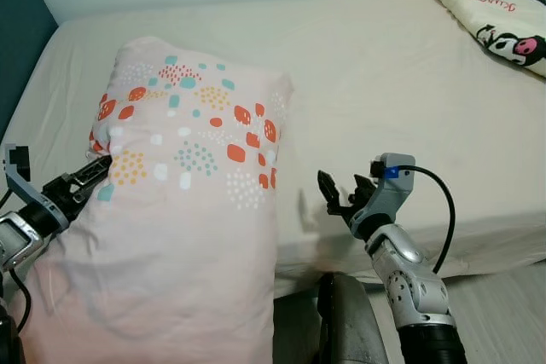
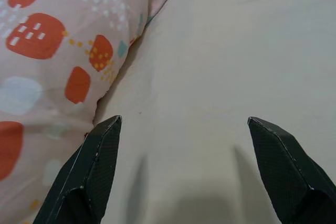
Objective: Clean up the room
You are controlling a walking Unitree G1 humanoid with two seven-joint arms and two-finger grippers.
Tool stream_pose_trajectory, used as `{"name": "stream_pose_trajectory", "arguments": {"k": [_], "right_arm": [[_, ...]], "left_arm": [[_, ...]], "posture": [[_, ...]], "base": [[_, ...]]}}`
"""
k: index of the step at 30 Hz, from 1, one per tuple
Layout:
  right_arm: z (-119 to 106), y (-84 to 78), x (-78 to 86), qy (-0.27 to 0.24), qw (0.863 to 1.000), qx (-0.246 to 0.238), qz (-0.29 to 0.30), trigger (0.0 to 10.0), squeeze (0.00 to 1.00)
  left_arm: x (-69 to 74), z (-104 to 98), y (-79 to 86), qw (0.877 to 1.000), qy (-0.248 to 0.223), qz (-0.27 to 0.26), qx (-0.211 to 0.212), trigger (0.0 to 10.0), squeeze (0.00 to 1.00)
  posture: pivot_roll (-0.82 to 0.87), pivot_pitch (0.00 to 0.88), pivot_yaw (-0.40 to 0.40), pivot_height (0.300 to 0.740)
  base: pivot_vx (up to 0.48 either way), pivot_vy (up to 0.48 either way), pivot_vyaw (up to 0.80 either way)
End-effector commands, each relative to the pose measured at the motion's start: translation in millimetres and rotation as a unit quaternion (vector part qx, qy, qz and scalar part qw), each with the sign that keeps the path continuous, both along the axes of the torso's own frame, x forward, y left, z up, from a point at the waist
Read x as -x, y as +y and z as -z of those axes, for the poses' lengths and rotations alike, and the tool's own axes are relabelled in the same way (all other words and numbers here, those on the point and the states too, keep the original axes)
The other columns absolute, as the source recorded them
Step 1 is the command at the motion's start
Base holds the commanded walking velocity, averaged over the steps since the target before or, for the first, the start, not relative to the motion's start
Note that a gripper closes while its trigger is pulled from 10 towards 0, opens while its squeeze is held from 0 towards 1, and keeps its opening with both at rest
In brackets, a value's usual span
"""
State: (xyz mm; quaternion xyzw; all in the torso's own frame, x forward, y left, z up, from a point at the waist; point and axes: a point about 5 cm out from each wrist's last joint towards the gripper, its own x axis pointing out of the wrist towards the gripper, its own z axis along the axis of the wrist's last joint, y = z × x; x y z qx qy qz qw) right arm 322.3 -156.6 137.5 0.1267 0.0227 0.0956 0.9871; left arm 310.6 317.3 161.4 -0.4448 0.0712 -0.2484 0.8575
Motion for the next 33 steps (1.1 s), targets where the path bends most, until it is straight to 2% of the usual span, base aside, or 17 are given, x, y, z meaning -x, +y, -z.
{"name": "stream_pose_trajectory", "arguments": {"k": [1,2,4,5,6,7,9,14,19,21,24,25,27,28,29,33], "right_arm": [[1.3,1.0,1.6,0.006,1.000,-0.004,-0.003,10.0,0.00],[1.3,1.0,1.6,0.006,1.000,-0.004,-0.003,10.0,0.00],[1.1,0.8,1.4,0.007,1.000,-0.004,-0.002,10.0,0.00],[1.1,0.8,1.4,0.007,1.000,-0.004,-0.002,10.0,0.00],[1.2,1.0,1.4,0.007,1.000,-0.004,-0.002,10.0,0.00],[1.2,1.0,1.4,0.007,1.000,-0.004,-0.002,10.0,0.00],[1.3,2.0,1.2,0.007,1.000,-0.005,-0.004,10.0,0.00],[1.4,3.2,1.1,0.007,1.000,-0.005,-0.005,10.0,0.00],[1.8,3.4,0.9,0.008,1.000,-0.005,-0.005,10.0,0.00],[2.2,3.4,1.2,0.008,1.000,-0.006,-0.004,10.0,0.00],[2.5,3.5,1.4,0.009,1.000,-0.007,-0.003,10.0,0.00],[2.5,3.5,1.4,0.009,1.000,-0.007,-0.003,10.0,0.00],[2.7,3.0,1.4,0.008,1.000,-0.007,-0.002,10.0,0.00],[2.7,3.0,1.4,0.008,1.000,-0.007,-0.002,10.0,0.00],[2.7,2.8,1.2,0.008,1.000,-0.008,-0.001,10.0,0.00],[1.8,3.1,0.5,0.007,1.000,-0.009,0.000,10.0,0.00]], "left_arm": [[0.7,-3.6,-14.5,0.998,-0.023,0.055,0.036,10.0,0.00],[0.7,-3.6,-14.5,0.998,-0.023,0.055,0.036,10.0,0.00],[9.1,-6.2,-29.0,0.990,-0.040,0.122,0.057,10.0,0.00],[9.1,-6.2,-29.0,0.990,-0.040,0.122,0.057,10.0,0.00],[14.6,-7.2,-37.5,0.984,-0.047,0.158,0.070,10.0,0.00],[14.6,-7.2,-37.5,0.984,-0.047,0.158,0.070,10.0,0.00],[20.9,-10.8,-49.2,0.974,-0.059,0.196,0.095,10.0,0.00],[22.8,-12.6,-55.9,0.969,-0.061,0.212,0.108,10.0,0.00],[23.9,-10.8,-63.6,0.967,-0.058,0.225,0.101,10.0,0.00],[25.6,-12.3,-73.7,0.966,-0.061,0.236,0.083,10.0,0.00],[30.4,-10.8,-98.1,0.964,-0.060,0.259,0.012,10.0,0.00],[30.4,-10.8,-98.1,0.964,-0.060,0.259,0.012,10.0,0.00],[29.6,-5.3,-111.0,0.964,-0.047,0.260,-0.038,10.0,0.00],[29.6,-5.3,-111.0,0.964,-0.047,0.260,-0.038,10.0,0.00],[30.1,-1.6,-122.1,0.961,-0.047,0.262,-0.071,0.0,0.00],[32.3,-2.0,-129.0,0.958,-0.055,0.267,-0.094,0.0,0.00]], "posture": [[-0.08,0.236,0.008,0.471],[-0.08,0.236,0.008,0.471],[-0.08,0.233,0.010,0.471],[-0.08,0.233,0.010,0.471],[-0.08,0.229,0.009,0.471],[-0.08,0.229,0.009,0.471],[-0.08,0.228,0.009,0.471],[-0.07,0.228,0.009,0.471],[-0.07,0.232,0.012,0.471],[-0.07,0.233,0.014,0.471],[-0.07,0.234,0.017,0.471],[-0.07,0.234,0.017,0.471],[-0.07,0.232,0.017,0.471],[-0.07,0.232,0.017,0.471],[-0.06,0.231,0.017,0.471],[-0.06,0.228,0.019,0.471]], "base": [[0.000,0.000,0.00],[0.000,0.000,0.00],[0.000,0.000,0.00],[0.000,0.000,0.00],[0.000,0.000,0.00],[0.000,0.000,0.00],[0.000,0.000,0.00],[0.000,0.000,0.00],[0.000,0.000,0.00],[0.000,0.000,0.00],[0.000,0.000,0.00],[0.000,0.000,0.00],[0.000,0.000,0.00],[0.000,0.000,0.00],[0.000,0.000,0.00],[0.000,0.000,0.00]]}}
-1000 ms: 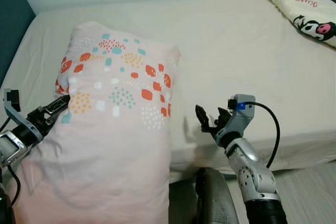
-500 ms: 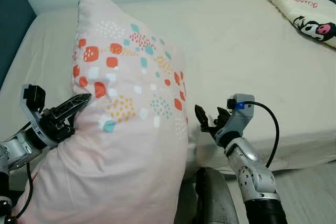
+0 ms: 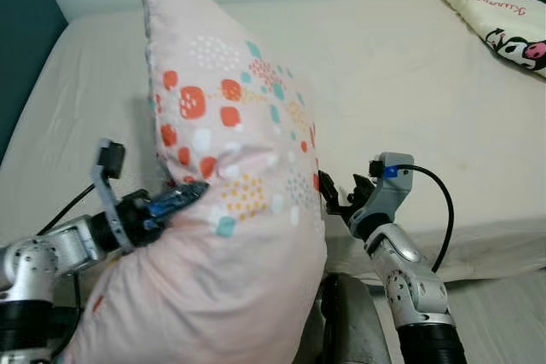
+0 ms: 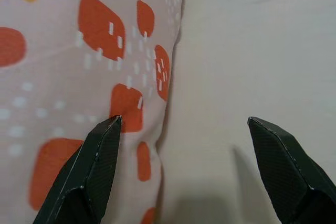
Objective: Clean up the room
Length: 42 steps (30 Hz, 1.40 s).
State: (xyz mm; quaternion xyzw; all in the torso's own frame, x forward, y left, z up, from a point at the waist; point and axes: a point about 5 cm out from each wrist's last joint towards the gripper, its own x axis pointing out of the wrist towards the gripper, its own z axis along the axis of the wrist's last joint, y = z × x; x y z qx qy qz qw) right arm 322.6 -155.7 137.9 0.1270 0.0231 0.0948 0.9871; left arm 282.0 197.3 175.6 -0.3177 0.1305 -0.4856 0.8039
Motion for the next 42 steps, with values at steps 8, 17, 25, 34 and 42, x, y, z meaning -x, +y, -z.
{"name": "stream_pose_trajectory", "arguments": {"k": [8,17,25,34,42], "right_arm": [[2.0,1.3,-0.1,0.005,1.000,-0.010,0.001,10.0,0.00],[1.8,2.2,-1.7,0.004,1.000,-0.013,0.003,10.0,0.00],[-1.2,2.9,-6.4,-0.003,1.000,-0.015,0.006,10.0,0.00],[-5.2,0.7,-10.0,-0.013,1.000,-0.018,0.014,10.0,0.00],[-5.3,-3.0,-9.0,-0.018,0.999,-0.020,0.024,10.0,0.00]], "left_arm": [[2.0,5.6,-14.9,0.997,-0.010,0.000,-0.074,0.0,0.00],[-14.1,-8.5,-24.5,0.983,-0.077,-0.063,-0.152,0.0,0.00],[-79.6,-60.8,28.4,0.866,-0.173,-0.326,-0.338,0.0,0.00],[-109.2,-139.0,57.9,0.757,-0.246,-0.481,-0.368,0.0,0.00],[-112.9,-173.6,89.4,0.651,-0.222,-0.619,-0.378,0.0,0.00]], "posture": [[-0.06,0.223,0.021,0.471],[-0.05,0.217,0.027,0.471],[-0.05,0.184,0.039,0.471],[-0.06,0.164,0.053,0.471],[-0.06,0.156,0.070,0.471]], "base": [[0.000,0.000,0.00],[0.000,0.000,0.00],[0.000,0.000,0.00],[0.000,0.000,0.00],[0.000,0.000,0.00]]}}
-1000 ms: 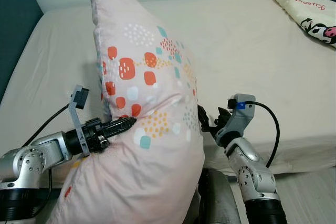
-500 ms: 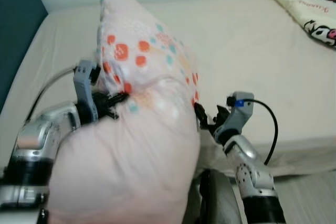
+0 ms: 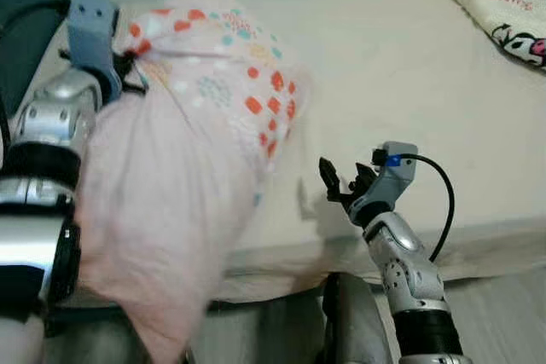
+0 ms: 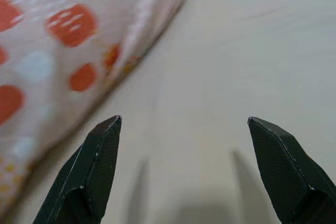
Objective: Clean up the room
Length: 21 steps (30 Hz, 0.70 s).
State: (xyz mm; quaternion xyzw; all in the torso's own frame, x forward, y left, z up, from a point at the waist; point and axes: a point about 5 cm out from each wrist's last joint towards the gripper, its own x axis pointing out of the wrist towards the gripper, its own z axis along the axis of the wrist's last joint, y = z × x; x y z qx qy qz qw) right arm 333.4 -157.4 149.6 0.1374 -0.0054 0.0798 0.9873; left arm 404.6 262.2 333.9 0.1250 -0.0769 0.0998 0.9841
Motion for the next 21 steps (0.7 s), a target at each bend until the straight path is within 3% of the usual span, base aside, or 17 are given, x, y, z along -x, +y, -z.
{"name": "stream_pose_trajectory", "arguments": {"k": [1,6,8,14,17,21], "right_arm": [[6.3,-1.6,1.6,0.007,1.000,-0.007,0.006,10.0,0.00],[6.0,-0.4,1.1,0.005,1.000,-0.007,0.004,10.0,0.00],[6.0,-0.1,0.6,0.005,1.000,-0.007,0.004,10.0,0.00],[5.4,3.0,-0.1,0.003,1.000,-0.009,0.000,10.0,0.00],[6.1,3.7,0.4,0.004,1.000,-0.009,-0.001,10.0,0.00],[6.8,3.9,1.0,0.004,1.000,-0.010,-0.001,10.0,0.00]], "left_arm": [[10.3,-13.2,29.6,0.997,-0.034,-0.076,0.005,0.0,0.00],[17.4,-4.3,53.2,0.986,-0.032,-0.166,0.011,0.0,0.00],[18.2,-2.8,55.8,0.984,-0.031,-0.177,0.018,0.0,0.00],[24.9,10.3,73.0,0.969,-0.027,-0.231,0.086,0.0,0.00],[28.1,9.4,78.4,0.963,-0.035,-0.247,0.102,0.0,0.00],[34.6,-10.7,84.9,0.952,-0.084,-0.269,0.116,0.0,0.00]], "posture": [[-0.06,0.156,0.070,0.471],[-0.06,0.150,0.067,0.471],[-0.06,0.150,0.067,0.471],[-0.06,0.151,0.067,0.471],[-0.06,0.153,0.067,0.471],[-0.06,0.157,0.070,0.471]], "base": [[0.000,0.000,0.00],[0.000,0.000,0.00],[0.000,0.000,0.00],[0.000,0.000,0.00],[0.000,0.000,0.00],[0.000,0.000,0.00]]}}
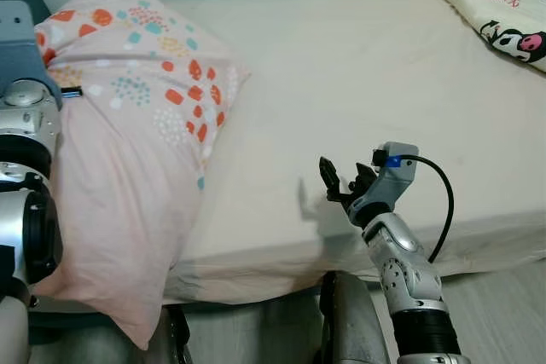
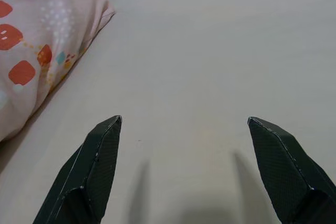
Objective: Clean up the room
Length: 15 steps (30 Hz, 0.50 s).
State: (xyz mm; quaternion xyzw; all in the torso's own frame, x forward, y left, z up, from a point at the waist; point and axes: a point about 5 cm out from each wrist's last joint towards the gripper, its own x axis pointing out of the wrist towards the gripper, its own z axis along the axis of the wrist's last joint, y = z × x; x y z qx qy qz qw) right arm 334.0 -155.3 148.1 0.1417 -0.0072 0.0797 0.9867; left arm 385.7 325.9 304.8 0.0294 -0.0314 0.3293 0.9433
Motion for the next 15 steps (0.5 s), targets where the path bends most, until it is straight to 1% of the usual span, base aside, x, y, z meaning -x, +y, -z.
{"name": "stream_pose_trajectory", "arguments": {"k": [1,2,4,8,10,11,12,13,15], "right_arm": [[5.2,1.8,1.6,0.006,1.000,-0.006,-0.001,10.0,0.00],[5.2,1.8,1.8,0.005,1.000,-0.006,-0.001,10.0,0.00],[5.6,1.6,2.5,0.006,1.000,-0.006,0.000,10.0,0.00],[5.6,1.6,2.8,0.006,1.000,-0.006,0.000,10.0,0.00],[6.2,2.2,3.1,0.006,1.000,-0.007,0.000,10.0,0.00],[6.6,2.7,3.3,0.007,1.000,-0.008,0.000,10.0,0.00],[7.1,3.5,3.5,0.007,1.000,-0.009,-0.001,10.0,0.00],[7.1,3.5,3.5,0.007,1.000,-0.009,-0.001,10.0,0.00],[7.9,5.0,3.9,0.008,1.000,-0.009,-0.002,10.0,0.00]], "left_arm": [[15.7,-39.9,21.2,0.995,-0.081,-0.053,-0.014,0.0,0.00],[16.9,-43.4,22.1,0.994,-0.088,-0.058,-0.013,0.0,0.00],[20.7,-57.2,23.8,0.990,-0.122,-0.073,-0.006,0.0,0.00],[23.2,-64.2,25.0,0.987,-0.140,-0.081,0.005,0.0,0.00],[25.7,-66.1,27.9,0.983,-0.155,-0.094,0.026,0.0,0.00],[26.1,-64.2,29.0,0.982,-0.156,-0.098,0.036,0.0,0.00],[25.0,-56.5,29.7,0.982,-0.149,-0.101,0.051,0.0,0.00],[25.0,-56.5,29.7,0.982,-0.149,-0.101,0.051,0.0,0.00],[22.0,-37.7,29.8,0.983,-0.130,-0.103,0.085,0.0,0.00]], "posture": [[-0.06,0.157,0.070,0.471],[-0.06,0.159,0.070,0.471],[-0.06,0.160,0.070,0.471],[-0.06,0.162,0.072,0.471],[-0.06,0.163,0.073,0.471],[-0.06,0.166,0.075,0.471],[-0.06,0.165,0.074,0.471],[-0.06,0.165,0.074,0.471],[-0.06,0.168,0.074,0.471]], "base": [[0.000,0.000,0.00],[0.000,0.000,0.00],[0.000,0.000,0.00],[0.000,0.000,0.00],[0.000,0.000,0.00],[0.000,0.000,0.00],[0.000,0.000,0.00],[0.000,0.000,0.00],[0.000,0.000,0.00]]}}
